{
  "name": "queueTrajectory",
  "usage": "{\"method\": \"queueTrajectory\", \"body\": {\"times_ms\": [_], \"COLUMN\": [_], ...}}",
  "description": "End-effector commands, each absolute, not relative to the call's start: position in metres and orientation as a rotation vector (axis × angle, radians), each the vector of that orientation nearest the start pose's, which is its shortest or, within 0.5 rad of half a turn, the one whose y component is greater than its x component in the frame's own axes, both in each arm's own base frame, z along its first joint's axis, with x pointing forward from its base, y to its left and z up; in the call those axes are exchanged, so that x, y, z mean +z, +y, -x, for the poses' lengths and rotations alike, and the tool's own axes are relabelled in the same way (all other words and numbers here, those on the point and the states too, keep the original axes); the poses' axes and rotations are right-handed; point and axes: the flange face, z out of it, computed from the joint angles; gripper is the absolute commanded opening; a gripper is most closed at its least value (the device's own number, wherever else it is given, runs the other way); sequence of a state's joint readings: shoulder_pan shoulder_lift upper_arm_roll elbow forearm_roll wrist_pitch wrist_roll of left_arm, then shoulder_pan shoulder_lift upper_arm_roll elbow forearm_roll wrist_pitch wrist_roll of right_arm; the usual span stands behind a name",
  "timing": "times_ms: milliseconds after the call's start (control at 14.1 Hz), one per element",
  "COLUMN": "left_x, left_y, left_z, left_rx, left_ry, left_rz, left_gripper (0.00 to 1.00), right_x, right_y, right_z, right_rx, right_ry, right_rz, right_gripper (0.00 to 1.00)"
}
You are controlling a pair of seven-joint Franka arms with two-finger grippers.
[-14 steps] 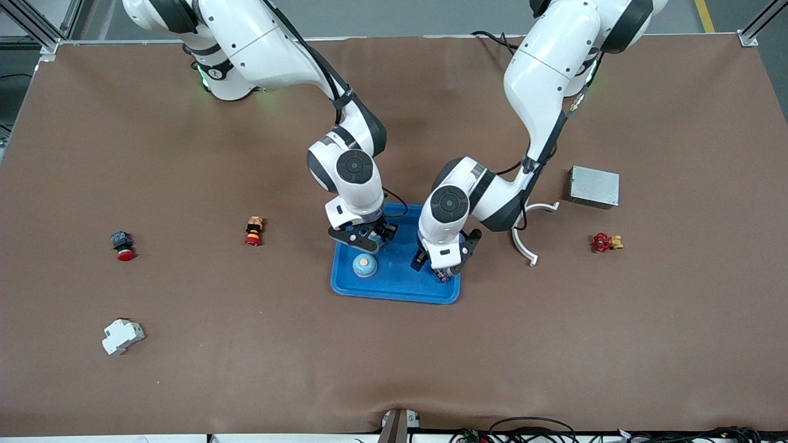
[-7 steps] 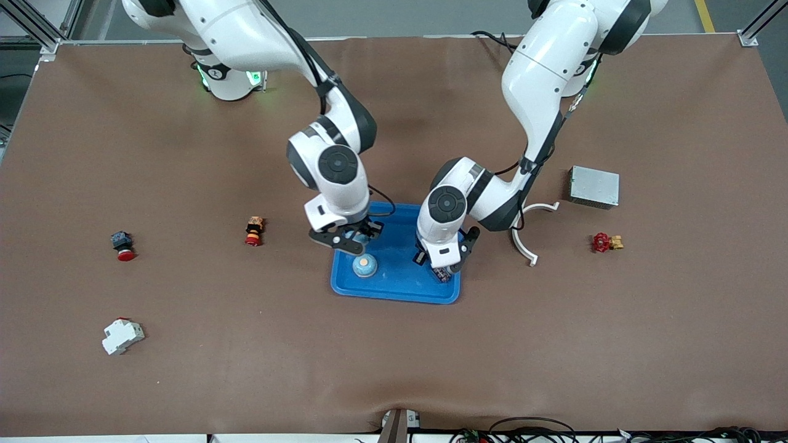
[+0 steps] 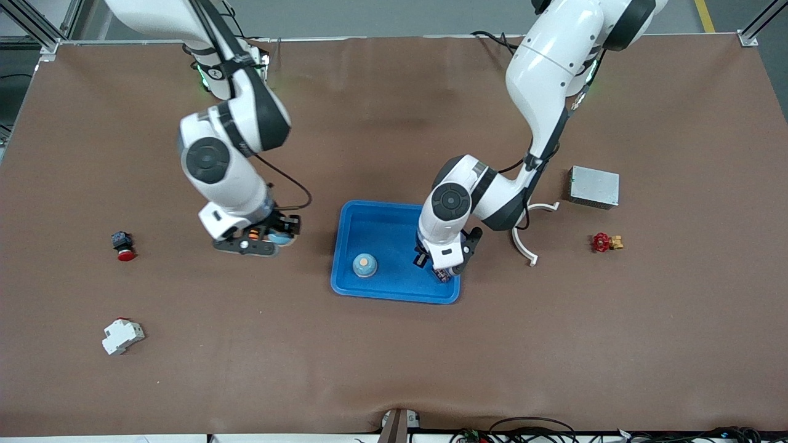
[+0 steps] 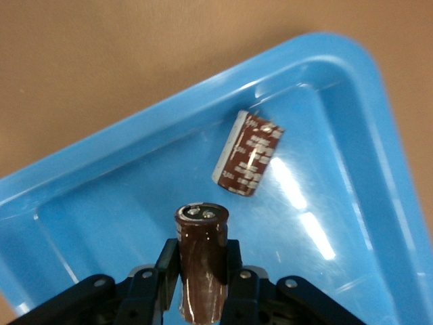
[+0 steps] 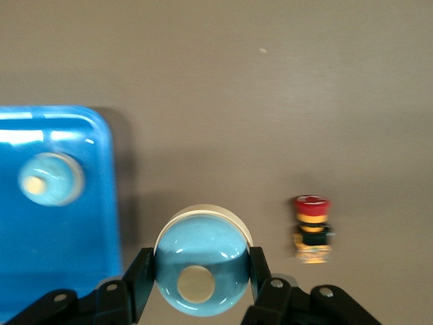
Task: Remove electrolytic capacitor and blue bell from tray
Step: 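Carry the bell beside the orange switch while the left gripper carries the capacitor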
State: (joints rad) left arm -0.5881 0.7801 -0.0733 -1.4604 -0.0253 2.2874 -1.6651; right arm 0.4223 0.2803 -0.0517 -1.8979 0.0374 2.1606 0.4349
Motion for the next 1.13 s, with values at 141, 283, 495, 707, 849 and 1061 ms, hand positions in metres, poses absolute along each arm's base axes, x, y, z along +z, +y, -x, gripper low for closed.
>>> {"method": "queueTrajectory", "body": {"times_ms": [141, 283, 495, 707, 849, 1061], "left_x": [0.321, 0.338, 0.345, 0.337, 0.331, 0.312], "left_y": [-0.357, -0.313, -0.244, -0.175, -0.141, -0.111], "left_z": [-0.591, -0.598, -0.608, -0.613, -0.618, -0.617], "left_rx": [0.061, 0.093, 0.192, 0.247, 0.231, 0.246], "left_ry": [-1.380, -1.260, -1.053, -0.727, -0.401, -0.284], "left_rz": [2.895, 2.963, 3.026, 3.099, 3.143, 3.111], "left_gripper": [0.00, 0.00, 0.00, 0.00, 0.00, 0.00], "right_x": [0.347, 0.335, 0.313, 0.287, 0.274, 0.253], "right_y": [0.137, 0.101, 0.065, 0.032, 0.019, 0.003], "right_z": [-0.551, -0.547, -0.535, -0.525, -0.523, -0.523], "right_rx": [0.106, 0.116, 0.079, 0.017, -0.021, -0.034], "right_ry": [-0.017, -0.083, -0.160, -0.225, -0.250, -0.267], "right_rz": [3.065, 3.021, 3.021, 3.028, 3.037, 3.046], "right_gripper": [0.00, 0.00, 0.00, 0.00, 0.00, 0.00]}}
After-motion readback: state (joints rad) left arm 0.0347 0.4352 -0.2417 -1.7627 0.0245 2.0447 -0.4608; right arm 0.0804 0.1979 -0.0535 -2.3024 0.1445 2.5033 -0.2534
